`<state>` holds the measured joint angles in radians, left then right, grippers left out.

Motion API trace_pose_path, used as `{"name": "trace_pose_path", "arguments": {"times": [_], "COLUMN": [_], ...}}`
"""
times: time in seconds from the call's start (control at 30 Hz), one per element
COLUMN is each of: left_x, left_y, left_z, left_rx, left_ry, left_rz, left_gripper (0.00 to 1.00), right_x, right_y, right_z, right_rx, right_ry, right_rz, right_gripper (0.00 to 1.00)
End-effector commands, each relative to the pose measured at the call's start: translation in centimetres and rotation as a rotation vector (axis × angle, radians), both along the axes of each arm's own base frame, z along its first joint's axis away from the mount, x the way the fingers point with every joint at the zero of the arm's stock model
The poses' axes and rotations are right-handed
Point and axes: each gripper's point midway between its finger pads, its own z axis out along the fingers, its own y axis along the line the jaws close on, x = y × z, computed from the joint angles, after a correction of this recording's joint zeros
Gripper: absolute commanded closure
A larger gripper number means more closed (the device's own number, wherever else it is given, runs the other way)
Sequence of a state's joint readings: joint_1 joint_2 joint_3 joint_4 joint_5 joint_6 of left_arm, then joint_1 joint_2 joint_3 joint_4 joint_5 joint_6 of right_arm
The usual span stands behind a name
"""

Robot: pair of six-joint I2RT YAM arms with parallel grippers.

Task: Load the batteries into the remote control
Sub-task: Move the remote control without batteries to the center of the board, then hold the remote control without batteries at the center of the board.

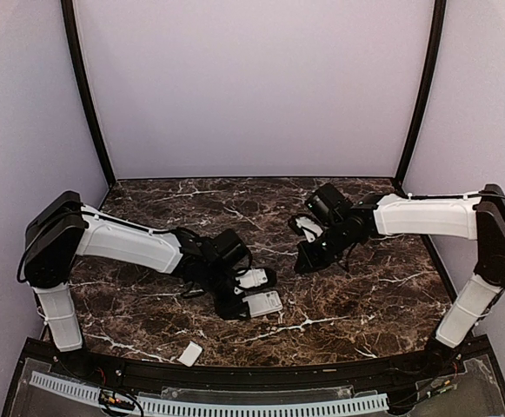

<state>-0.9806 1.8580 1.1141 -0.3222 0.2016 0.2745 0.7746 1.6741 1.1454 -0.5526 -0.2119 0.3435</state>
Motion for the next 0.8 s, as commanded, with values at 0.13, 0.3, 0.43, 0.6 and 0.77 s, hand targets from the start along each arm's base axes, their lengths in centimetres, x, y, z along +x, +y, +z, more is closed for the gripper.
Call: {"name": "trace_pose_path", "arguments": {"times": [0.13,0.3,0.43,0.6,0.77], "left_x": [-0.4,-1.2,-1.9,-2.4,-2.7], "left_y": [-3.8,-2.7,-1.1,0.4,1.0], "left_z": [-1.1,-1.1,-1.3,-2.0,-2.3], "left_rx": [-0.005,0.019,0.05,0.08,0.089], "left_ry": [-0.022,0.001,0.007,0.017,0.027], "left_rz": [-0.002,-0.005,0.004,0.038,0.052], "left_gripper": [0.31,0.15,0.13,0.12,0.15], "right_x": [-0.8,-2.2,-3.3,-4.6,-5.6], "right_y": [-2.3,-2.3,-1.7,-0.7,0.2], "right_z": [0.6,-0.4,-0.8,-1.2,-1.4], "right_rx": [0.008,0.039,0.071,0.071,0.063], "right_ry": [0.043,0.118,0.168,0.209,0.24], "right_rz": [-0.067,-0.079,-0.085,-0.067,-0.061], "right_gripper": [1.0,1.0,1.0,1.0,1.0]}}
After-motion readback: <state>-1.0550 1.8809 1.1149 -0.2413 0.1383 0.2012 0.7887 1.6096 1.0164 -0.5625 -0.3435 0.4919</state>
